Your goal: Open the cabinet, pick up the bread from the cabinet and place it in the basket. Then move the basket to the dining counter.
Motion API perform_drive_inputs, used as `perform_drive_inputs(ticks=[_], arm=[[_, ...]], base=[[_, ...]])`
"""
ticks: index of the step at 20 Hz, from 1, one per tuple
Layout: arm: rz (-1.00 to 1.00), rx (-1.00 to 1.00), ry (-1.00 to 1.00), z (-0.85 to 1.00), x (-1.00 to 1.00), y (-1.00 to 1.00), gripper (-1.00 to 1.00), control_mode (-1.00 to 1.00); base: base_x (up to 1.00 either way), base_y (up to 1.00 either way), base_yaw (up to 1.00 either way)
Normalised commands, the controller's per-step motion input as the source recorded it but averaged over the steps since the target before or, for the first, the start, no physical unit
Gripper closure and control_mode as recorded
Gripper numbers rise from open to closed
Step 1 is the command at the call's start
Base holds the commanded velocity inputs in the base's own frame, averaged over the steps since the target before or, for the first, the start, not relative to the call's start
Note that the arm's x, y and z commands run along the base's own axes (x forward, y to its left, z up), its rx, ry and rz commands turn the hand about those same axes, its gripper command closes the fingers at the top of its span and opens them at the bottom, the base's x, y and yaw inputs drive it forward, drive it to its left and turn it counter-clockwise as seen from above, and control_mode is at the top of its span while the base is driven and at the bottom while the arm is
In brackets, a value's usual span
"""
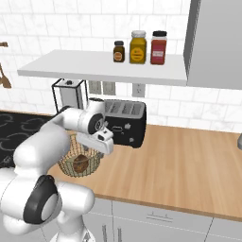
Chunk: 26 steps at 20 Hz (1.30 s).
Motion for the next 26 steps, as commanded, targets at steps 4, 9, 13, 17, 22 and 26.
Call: perform_drive_inputs(ticks=[4,9,13,17,22,26], arm=[[0.0,0.0,0.04,-0.31,0.12,0.0,-1.0,-1.0],[0.0,0.0,0.0,-0.29,0.0,0.0,-1.0,-1.0],[0.03,0.0,0.0,-0.19,-0.17,0.0,-1.0,-1.0],[0.04,0.0,-0.12,-0.02,-0.54,0.0,-1.0,-1.0],[0.05,0.0,-0.21,0.0,-0.59,0.0,-1.0,-1.0],[0.02,0.0,-0.13,0.0,-0.2,0.0,-1.0,-1.0]], base=[[0.0,0.0,0.0],[0.0,0.0,0.0],[0.0,0.0,0.0],[0.0,0.0,0.0],[0.0,0.0,0.0],[0.0,0.0,0.0]])
